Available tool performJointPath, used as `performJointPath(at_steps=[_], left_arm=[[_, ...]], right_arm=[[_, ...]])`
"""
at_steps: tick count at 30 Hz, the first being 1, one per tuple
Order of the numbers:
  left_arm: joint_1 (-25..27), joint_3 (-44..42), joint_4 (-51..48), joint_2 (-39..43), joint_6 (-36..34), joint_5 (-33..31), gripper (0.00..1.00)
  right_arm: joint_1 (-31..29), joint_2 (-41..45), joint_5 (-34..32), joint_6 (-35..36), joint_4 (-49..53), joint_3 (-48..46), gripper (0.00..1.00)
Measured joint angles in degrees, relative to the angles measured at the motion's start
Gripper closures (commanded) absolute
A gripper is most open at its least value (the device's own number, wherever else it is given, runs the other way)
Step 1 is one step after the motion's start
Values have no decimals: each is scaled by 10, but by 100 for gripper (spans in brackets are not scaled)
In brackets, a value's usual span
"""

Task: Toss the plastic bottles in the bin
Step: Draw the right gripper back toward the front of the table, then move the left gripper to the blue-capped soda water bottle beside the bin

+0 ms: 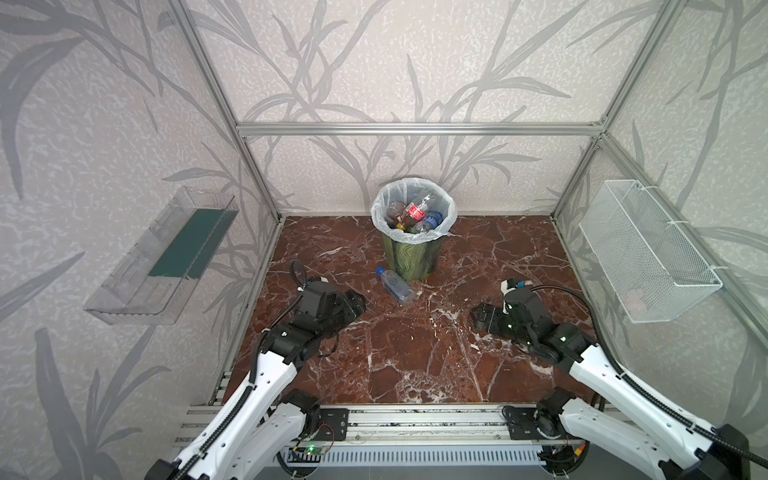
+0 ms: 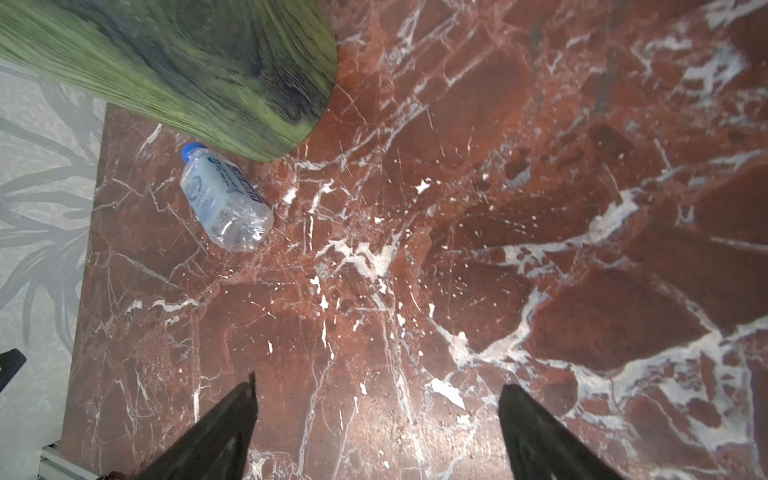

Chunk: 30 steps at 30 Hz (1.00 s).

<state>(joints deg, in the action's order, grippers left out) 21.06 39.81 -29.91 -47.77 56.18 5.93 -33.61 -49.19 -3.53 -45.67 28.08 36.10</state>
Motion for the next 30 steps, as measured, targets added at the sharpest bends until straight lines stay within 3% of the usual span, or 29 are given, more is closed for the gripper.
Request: performJointPath(at_steps=[14,30], left_arm=[[73,-3,116,-154,41,-31,8],[106,107,197,-361,63,-49,6]], right_arm=[[0,55,28,-38,-12,-64,10],[0,101,31,-43,1,-79,10]])
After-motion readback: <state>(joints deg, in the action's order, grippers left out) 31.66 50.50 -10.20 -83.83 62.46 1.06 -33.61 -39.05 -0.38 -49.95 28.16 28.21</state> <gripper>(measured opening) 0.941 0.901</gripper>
